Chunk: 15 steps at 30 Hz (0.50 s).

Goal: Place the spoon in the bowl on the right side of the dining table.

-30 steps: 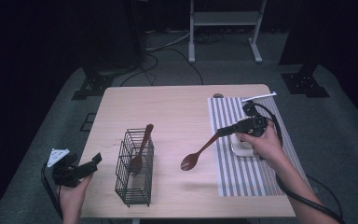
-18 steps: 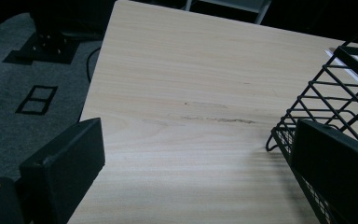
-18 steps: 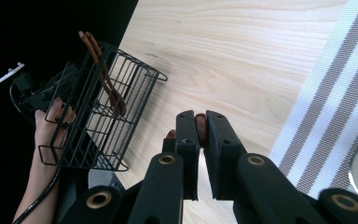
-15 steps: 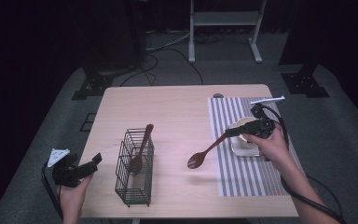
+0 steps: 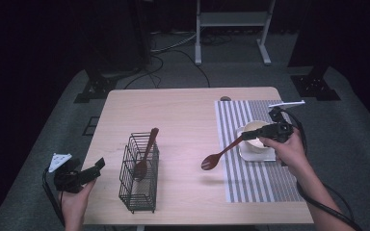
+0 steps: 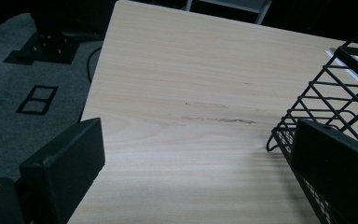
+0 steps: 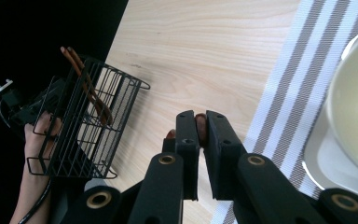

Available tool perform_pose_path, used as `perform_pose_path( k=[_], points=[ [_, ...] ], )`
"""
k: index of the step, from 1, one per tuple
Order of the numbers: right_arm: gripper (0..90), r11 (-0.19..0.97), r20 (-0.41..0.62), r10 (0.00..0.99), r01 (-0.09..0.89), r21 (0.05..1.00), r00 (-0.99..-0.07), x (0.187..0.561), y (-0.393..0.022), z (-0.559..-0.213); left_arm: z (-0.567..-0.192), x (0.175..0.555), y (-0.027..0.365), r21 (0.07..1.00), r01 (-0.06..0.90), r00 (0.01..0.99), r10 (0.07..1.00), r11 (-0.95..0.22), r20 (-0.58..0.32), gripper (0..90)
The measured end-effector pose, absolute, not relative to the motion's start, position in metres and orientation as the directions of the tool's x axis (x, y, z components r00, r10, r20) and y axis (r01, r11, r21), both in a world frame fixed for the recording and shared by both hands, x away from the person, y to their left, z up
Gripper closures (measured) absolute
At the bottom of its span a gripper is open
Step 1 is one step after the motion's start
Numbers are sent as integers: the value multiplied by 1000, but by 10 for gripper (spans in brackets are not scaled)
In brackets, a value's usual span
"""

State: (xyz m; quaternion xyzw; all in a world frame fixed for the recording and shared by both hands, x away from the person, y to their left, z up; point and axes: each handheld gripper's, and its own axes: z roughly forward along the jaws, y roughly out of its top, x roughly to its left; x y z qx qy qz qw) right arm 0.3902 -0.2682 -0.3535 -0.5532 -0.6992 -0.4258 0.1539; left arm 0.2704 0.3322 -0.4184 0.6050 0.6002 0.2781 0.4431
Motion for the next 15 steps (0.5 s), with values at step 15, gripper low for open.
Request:
perform_pose_path(
  k=[15],
  points=[
    [835,-40,685,667,905,424,-292,389,-294,-357,-419,271,332,870,480,123,973,112,-194,25]
  ],
)
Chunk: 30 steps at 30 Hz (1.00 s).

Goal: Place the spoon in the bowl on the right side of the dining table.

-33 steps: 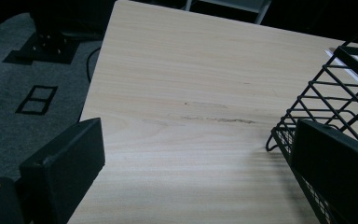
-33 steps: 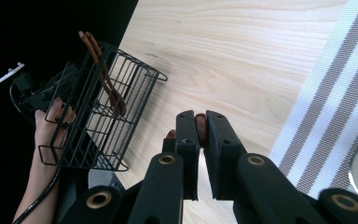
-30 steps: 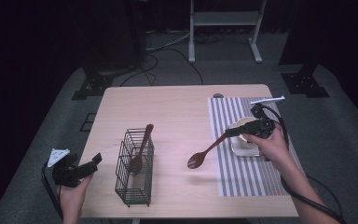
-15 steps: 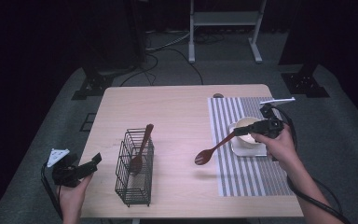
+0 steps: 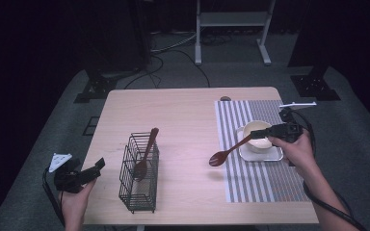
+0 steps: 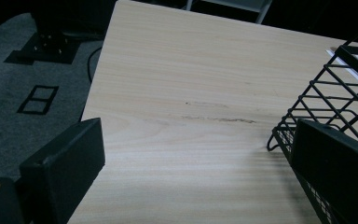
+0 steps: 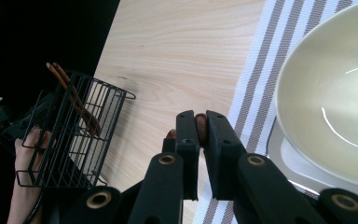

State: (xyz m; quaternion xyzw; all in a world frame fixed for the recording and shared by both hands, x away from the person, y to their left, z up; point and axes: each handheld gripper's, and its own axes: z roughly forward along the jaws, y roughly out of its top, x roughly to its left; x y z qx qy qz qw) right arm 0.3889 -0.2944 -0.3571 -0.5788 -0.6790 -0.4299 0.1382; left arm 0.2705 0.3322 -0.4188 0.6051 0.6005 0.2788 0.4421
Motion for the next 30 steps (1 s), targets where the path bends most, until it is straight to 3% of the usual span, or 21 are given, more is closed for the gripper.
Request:
perform_pose_path(
  k=[30],
  points=[
    [835,-116,679,692,891,439,-245,386,-324,-347,-419,271,332,869,482,122,974,111,-193,24]
  ],
)
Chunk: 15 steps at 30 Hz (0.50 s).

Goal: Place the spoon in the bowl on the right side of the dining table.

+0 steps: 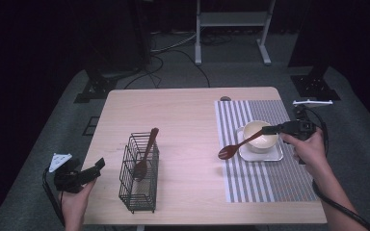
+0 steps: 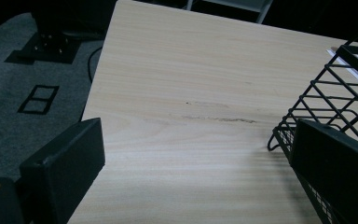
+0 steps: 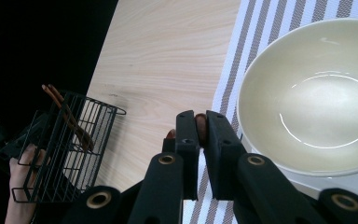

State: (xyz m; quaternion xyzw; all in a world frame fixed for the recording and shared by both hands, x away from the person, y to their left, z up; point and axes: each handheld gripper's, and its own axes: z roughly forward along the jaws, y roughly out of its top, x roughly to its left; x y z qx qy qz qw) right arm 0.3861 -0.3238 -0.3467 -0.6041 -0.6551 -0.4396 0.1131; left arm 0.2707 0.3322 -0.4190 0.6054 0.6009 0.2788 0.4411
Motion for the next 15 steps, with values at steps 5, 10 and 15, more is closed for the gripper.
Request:
perform_pose_path(
  k=[5,10,15],
  points=[
    [835,-132,677,697,885,446,-237,385,-330,-343,-419,271,332,869,482,124,974,109,-191,25],
    [836,-147,676,702,883,446,-225,385,-337,-341,-419,271,332,869,482,123,974,110,-192,25],
    [836,-168,678,705,879,446,-209,385,-345,-340,-419,271,332,869,483,125,973,109,-192,25]
  ],
)
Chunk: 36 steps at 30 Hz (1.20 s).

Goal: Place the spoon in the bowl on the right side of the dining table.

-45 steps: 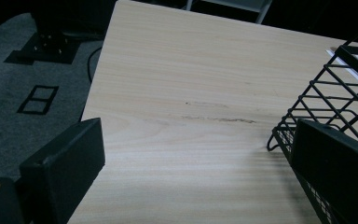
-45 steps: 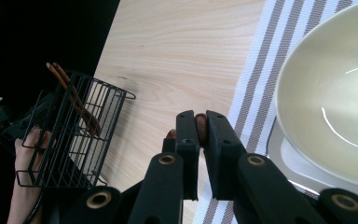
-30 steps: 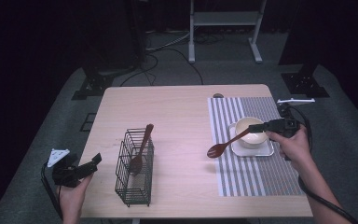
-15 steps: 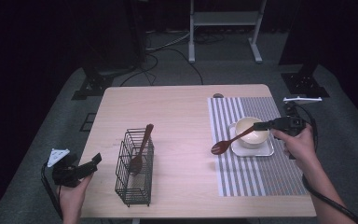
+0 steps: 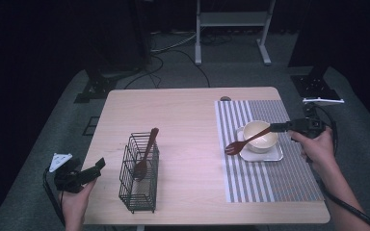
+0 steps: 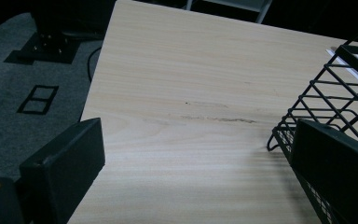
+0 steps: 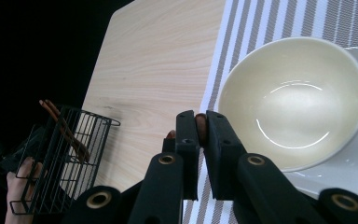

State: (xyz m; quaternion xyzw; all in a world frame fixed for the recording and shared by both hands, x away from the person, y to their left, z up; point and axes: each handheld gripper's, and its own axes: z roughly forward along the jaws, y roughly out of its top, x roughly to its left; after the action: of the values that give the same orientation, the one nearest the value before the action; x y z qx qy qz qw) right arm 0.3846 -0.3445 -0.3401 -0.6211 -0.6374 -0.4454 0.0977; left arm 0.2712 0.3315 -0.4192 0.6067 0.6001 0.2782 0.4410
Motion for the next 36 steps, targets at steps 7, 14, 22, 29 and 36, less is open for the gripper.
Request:
perform_pose_path(
  k=[7,14,22,29,36],
  points=[
    [836,-195,680,707,872,449,-192,382,-354,-337,-419,271,332,869,483,124,973,110,-192,25],
    [836,-221,683,709,866,449,-174,380,-364,-336,-419,271,332,869,483,125,973,109,-192,24],
    [835,-242,683,713,858,453,-159,379,-372,-335,-419,271,331,870,481,125,974,108,-190,25],
    [836,-265,681,718,849,458,-144,377,-380,-334,-419,271,332,870,482,125,974,109,-191,25],
    [835,-285,685,717,841,460,-132,375,-388,-333,-419,271,331,870,482,127,974,107,-190,25]
  ],
)
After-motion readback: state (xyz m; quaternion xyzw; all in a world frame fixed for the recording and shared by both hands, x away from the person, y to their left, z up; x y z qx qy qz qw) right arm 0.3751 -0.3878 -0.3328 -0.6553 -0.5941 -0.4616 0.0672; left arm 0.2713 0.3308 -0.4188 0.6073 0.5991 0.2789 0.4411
